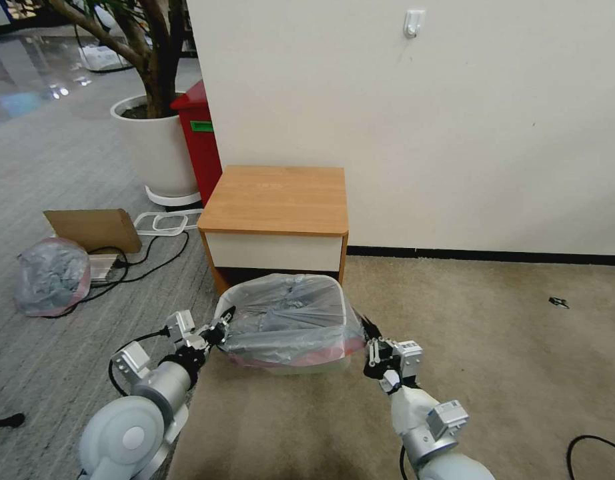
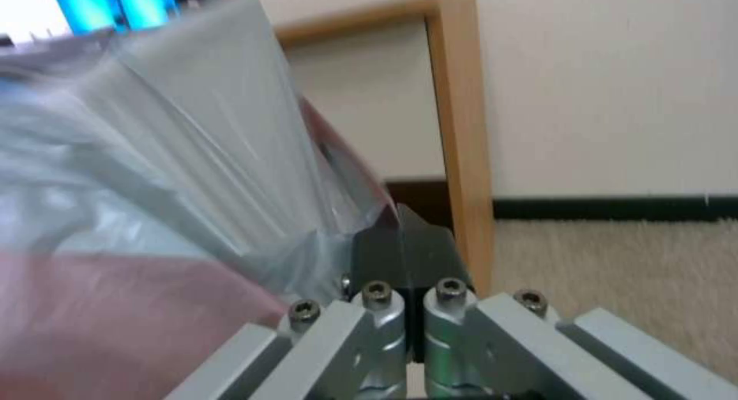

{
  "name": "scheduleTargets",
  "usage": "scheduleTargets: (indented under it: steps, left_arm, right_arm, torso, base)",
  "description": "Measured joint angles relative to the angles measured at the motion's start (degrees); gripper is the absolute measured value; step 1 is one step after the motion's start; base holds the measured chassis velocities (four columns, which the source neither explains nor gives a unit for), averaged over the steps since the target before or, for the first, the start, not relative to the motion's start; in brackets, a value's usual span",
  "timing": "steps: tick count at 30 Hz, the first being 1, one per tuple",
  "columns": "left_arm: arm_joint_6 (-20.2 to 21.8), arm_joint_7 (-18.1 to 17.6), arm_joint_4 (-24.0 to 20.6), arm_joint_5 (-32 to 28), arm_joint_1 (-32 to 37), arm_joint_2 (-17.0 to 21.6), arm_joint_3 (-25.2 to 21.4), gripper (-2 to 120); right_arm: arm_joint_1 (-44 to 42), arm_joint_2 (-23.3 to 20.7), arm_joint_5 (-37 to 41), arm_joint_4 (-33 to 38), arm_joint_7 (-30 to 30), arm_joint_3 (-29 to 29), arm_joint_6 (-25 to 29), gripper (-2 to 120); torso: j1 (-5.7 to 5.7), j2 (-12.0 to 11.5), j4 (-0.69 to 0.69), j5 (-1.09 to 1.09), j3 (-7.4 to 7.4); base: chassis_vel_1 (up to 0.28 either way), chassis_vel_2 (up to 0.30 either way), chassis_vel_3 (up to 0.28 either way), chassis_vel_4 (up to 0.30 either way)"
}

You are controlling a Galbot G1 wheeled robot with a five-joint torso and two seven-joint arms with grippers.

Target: Pick up the garbage bag from the table and place it over the trash can.

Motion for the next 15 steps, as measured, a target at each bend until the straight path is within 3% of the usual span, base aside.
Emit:
scheduleTargets:
  steps: [7, 15]
  left_arm:
    - [0.3, 0.2, -0.8, -0.6, 0.2, 0.5, -0.4, 6]
    - [0.8, 0.3, -1.4, -1.0, 0.3, 0.2, 0.0, 6]
  right_arm:
    - [0.5, -0.8, -0.6, -1.3, 0.1, 0.7, -0.8, 0]
    - [2.6, 0.2, -9.5, -6.6, -0.9, 0.8, 3.7, 0]
  torso:
    - [0.00, 0.0, 0.00, -0.01, 0.00]
    - [0.00, 0.0, 0.00, -0.01, 0.00]
  base:
    - [0.000, 0.000, 0.000, 0.000]
    - [0.000, 0.000, 0.000, 0.000]
